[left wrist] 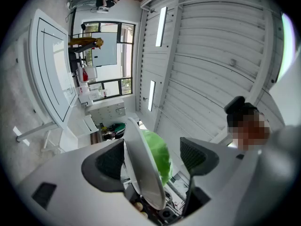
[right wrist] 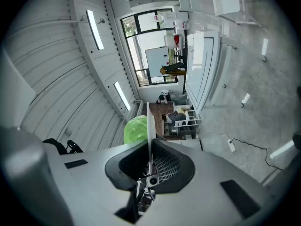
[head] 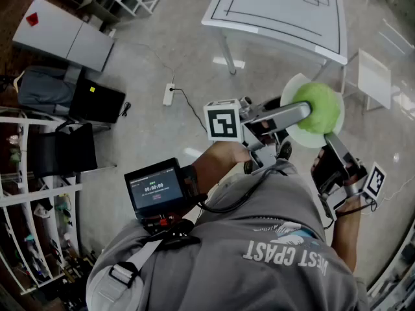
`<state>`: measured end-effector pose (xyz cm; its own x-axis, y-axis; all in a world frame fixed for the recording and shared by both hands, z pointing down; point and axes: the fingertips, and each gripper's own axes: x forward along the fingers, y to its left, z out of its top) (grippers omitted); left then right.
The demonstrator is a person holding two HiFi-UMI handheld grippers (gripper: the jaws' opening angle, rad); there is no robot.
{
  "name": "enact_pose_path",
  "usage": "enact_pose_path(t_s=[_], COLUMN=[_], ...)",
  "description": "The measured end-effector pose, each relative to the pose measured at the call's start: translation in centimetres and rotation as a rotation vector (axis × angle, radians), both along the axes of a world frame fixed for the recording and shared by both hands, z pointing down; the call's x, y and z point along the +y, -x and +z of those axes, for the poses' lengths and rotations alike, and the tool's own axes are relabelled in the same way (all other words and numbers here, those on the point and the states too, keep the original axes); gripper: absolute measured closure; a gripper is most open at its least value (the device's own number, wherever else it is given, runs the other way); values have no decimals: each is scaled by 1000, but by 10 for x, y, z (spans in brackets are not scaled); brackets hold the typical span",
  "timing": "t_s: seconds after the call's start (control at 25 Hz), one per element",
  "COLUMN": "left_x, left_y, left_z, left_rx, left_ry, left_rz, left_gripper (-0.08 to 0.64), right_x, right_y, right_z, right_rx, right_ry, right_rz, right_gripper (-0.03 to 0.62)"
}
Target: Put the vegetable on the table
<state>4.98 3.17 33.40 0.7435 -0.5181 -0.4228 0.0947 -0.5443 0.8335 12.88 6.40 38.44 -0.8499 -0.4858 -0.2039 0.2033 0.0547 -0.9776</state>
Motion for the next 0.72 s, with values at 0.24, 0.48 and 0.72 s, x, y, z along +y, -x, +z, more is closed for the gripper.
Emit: enact_pose_path(t_s=[0.24, 0.48, 0.72], left_x=[-6, -8, -4], left_y=[-10, -5, 15], left_z=[8, -2, -25], left_rx=[-32, -16, 10], left_ry=[-21, -40, -40], left_rz=[55, 27, 7], left_gripper=[193, 195, 193], right_x=[1, 1, 3], right_y=[-8, -11, 9], right_z=[6, 4, -20], right_rx=[-2, -3, 34], right_ry=[-42, -54, -79], right_rz=[52, 47, 32], right_gripper=[572, 572, 572])
